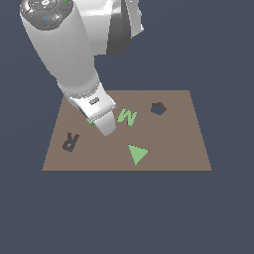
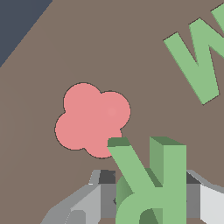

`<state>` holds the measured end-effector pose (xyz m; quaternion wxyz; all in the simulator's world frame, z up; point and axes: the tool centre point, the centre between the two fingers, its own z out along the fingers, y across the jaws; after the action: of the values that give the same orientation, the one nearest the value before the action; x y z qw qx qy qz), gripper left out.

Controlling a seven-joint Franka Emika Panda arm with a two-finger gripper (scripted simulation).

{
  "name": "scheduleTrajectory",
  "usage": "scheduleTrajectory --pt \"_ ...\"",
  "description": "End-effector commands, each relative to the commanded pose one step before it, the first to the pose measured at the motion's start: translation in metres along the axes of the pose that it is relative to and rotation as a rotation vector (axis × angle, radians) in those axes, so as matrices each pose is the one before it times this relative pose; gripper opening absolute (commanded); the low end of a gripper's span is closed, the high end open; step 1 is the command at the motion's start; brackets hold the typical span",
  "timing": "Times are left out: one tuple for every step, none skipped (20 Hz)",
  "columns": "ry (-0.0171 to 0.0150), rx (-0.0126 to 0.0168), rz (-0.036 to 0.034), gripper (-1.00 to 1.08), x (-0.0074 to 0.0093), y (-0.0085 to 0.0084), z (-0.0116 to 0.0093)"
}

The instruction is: Insert a designated object into the corresponding slot on a board.

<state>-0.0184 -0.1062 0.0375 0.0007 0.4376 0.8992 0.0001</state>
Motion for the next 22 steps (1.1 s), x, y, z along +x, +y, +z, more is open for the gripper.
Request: scheduleTrajectory --pt "-0.00026 -0.00028 -0.07859 -1.00 -0.01285 -0.00234 -0.00049" --pt "-0.00001 0.00000 -0.03059 -1.00 -0.00515 -0.00100 -0.00012" --pt "0.00000 0.00001 -0.03067 -1.00 -0.00516 -0.00099 -0.00011" --pt "0.00001 0.00001 -0.03076 -1.00 -0.00517 -0.00097 -0.00011" --pt "0.00001 0.00001 -0.03084 -1.00 -0.00519 -0.00096 -0.00011" --pt "0.00002 0.00002 -0.03080 -1.00 -0.00518 -0.00094 -0.00011" --pt "0.00002 0.00002 -0.03002 -1.00 -0.00505 -0.00090 -0.00010" --pt "0.00003 0.00002 -0.02899 -1.00 -0.00488 -0.00085 -0.00010" --pt "0.00003 0.00002 -0.02795 -1.00 -0.00470 -0.00080 -0.00009" --pt "0.00004 0.00002 -0.02690 -1.00 -0.00452 -0.00074 -0.00008" --pt "0.00004 0.00002 -0.02583 -1.00 -0.00434 -0.00070 -0.00008" --pt "0.00004 0.00002 -0.02475 -1.00 -0.00416 -0.00065 -0.00007" --pt "0.00005 0.00002 -0.02367 -1.00 -0.00398 -0.00060 -0.00007" --pt "0.00004 0.00002 -0.02261 -1.00 -0.00380 -0.00055 -0.00006" --pt "0.00004 0.00002 -0.02154 -1.00 -0.00363 -0.00050 -0.00006" --pt "0.00004 0.00002 -0.02050 -1.00 -0.00345 -0.00044 -0.00005" --pt "0.00004 0.00002 -0.01941 -1.00 -0.00327 -0.00041 -0.00005" --pt "0.00004 0.00002 -0.01831 -1.00 -0.00309 -0.00037 -0.00005" --pt "0.00004 0.00002 -0.01718 -1.00 -0.00289 -0.00034 -0.00004" --pt "0.00004 0.00002 -0.01614 -1.00 -0.00272 -0.00031 -0.00004" --pt "0.00003 0.00001 -0.01516 -1.00 -0.00256 -0.00024 -0.00004" --pt "0.00002 0.00001 -0.01408 -1.00 -0.00239 -0.00019 -0.00004"
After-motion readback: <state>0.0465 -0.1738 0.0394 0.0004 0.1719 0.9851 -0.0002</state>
